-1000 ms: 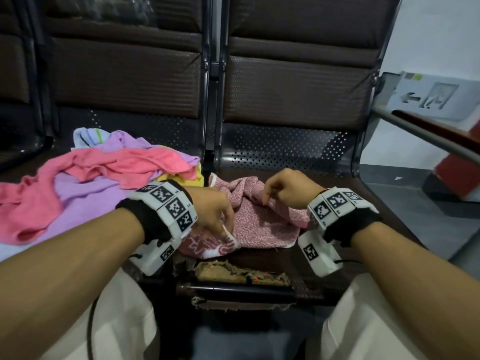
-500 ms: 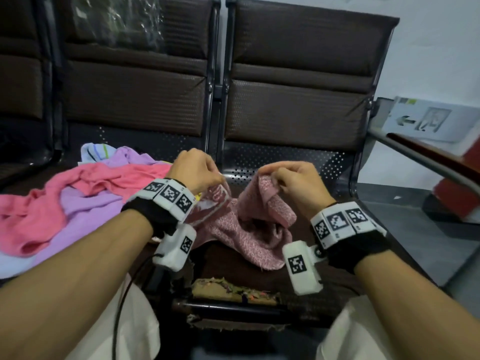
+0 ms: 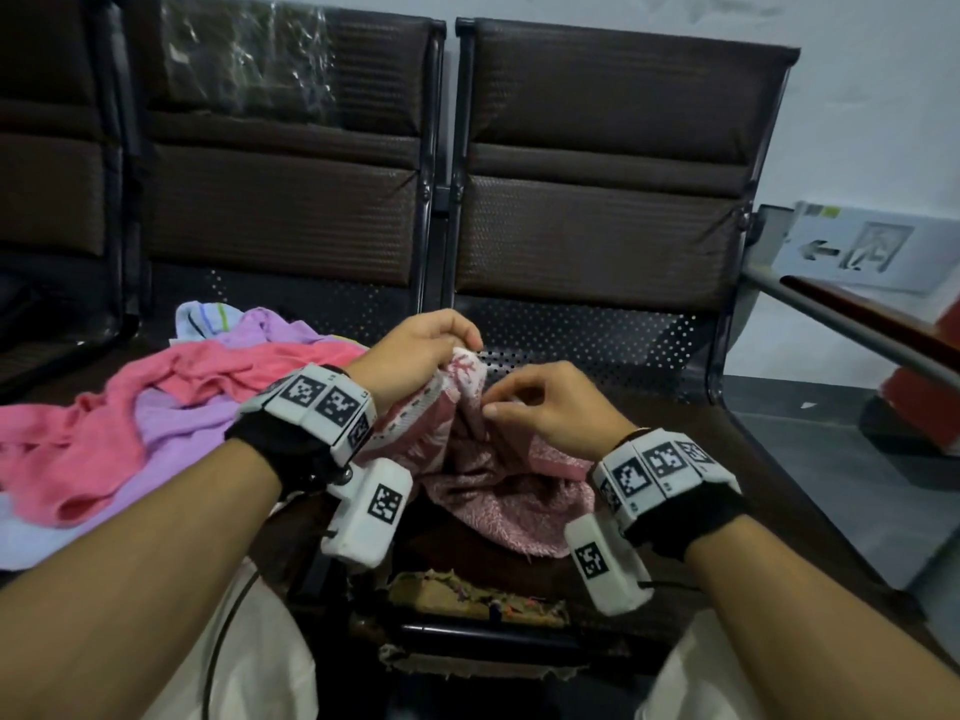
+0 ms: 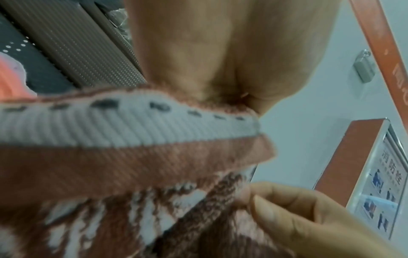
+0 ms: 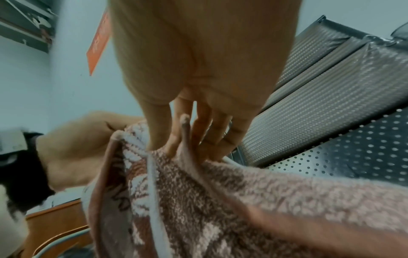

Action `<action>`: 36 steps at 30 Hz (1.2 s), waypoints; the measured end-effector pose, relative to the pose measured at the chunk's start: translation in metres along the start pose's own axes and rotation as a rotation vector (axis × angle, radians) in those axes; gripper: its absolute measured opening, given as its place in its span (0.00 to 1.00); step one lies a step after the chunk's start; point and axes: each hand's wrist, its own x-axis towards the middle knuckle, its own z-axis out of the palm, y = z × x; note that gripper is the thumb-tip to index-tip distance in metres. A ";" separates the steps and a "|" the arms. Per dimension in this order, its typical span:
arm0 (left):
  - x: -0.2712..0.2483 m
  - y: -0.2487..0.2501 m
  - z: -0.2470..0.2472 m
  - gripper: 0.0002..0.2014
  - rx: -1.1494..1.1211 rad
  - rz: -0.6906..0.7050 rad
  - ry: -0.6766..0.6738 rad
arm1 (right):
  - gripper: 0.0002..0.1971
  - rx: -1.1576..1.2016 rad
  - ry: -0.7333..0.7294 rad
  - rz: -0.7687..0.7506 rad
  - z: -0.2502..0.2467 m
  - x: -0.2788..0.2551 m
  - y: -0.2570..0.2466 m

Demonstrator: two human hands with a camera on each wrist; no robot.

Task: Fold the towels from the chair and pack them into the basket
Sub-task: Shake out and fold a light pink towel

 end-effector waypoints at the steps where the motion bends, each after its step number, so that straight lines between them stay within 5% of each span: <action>1: -0.001 -0.001 0.000 0.16 -0.011 -0.008 0.004 | 0.09 0.002 0.034 0.000 0.000 0.001 0.000; 6: -0.004 0.000 0.003 0.12 -0.017 -0.006 -0.065 | 0.19 -0.051 -0.035 -0.021 0.009 0.003 0.000; 14: -0.008 0.001 0.000 0.26 -0.013 0.023 -0.207 | 0.04 -0.094 0.132 -0.033 0.013 0.008 0.004; 17: -0.003 -0.002 -0.005 0.27 0.109 0.063 -0.111 | 0.05 -0.090 0.312 -0.006 -0.002 0.010 0.008; 21: 0.006 -0.013 -0.012 0.15 0.326 0.150 0.031 | 0.03 -0.039 0.581 0.032 -0.021 0.010 0.010; 27: 0.010 -0.010 -0.010 0.08 0.090 0.162 0.138 | 0.01 -0.002 0.887 -0.155 -0.037 0.006 0.003; 31: 0.009 -0.012 -0.004 0.04 0.035 0.001 0.120 | 0.02 0.085 0.669 0.108 -0.034 0.005 0.020; 36: 0.004 -0.018 0.000 0.08 0.016 -0.237 0.050 | 0.08 0.382 0.546 0.083 -0.032 0.004 0.021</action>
